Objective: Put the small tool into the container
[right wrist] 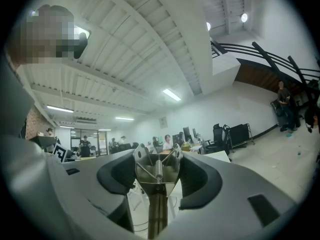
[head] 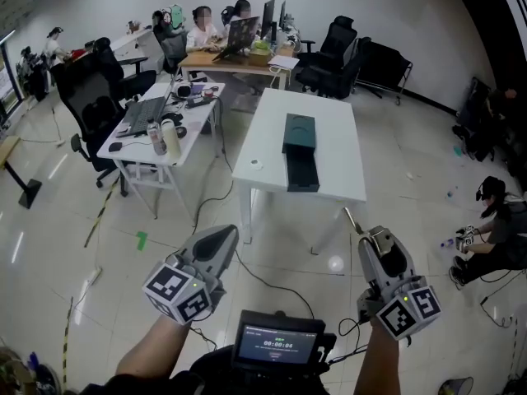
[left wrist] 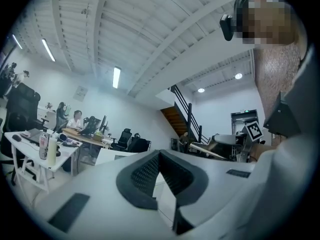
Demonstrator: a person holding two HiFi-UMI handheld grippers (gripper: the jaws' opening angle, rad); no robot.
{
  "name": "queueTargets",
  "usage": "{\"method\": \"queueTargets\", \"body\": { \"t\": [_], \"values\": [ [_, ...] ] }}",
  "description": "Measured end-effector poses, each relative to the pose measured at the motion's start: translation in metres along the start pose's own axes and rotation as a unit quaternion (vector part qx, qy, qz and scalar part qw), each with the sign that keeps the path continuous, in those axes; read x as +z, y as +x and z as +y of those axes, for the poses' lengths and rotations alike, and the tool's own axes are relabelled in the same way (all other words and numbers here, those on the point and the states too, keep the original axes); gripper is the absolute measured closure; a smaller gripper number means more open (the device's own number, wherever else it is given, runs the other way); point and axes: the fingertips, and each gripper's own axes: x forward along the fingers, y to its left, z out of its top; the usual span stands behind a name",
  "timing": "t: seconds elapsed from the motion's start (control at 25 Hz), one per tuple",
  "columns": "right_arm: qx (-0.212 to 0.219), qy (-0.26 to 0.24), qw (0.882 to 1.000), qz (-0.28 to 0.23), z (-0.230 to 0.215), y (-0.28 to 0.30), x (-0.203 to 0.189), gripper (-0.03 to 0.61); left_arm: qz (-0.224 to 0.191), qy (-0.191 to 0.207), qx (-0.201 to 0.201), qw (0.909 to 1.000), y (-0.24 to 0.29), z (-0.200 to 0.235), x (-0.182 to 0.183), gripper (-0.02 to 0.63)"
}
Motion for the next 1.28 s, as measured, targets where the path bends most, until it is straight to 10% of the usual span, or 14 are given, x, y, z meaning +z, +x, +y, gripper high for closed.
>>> {"method": "queueTargets", "body": {
  "t": [0.64,1.28],
  "values": [
    [0.047,0.013,0.999,0.016,-0.177,0.141,0.025,0.331,-0.003,0.023,0.046,0.9987,0.214,0.027,0.03,0.597],
    [0.009,-0.001,0.999,0.041,-0.215,0.347,-0.004,0.331,0.015,0.005,0.014,0.9998,0.339,0.205,0.037,0.597]
  ]
}}
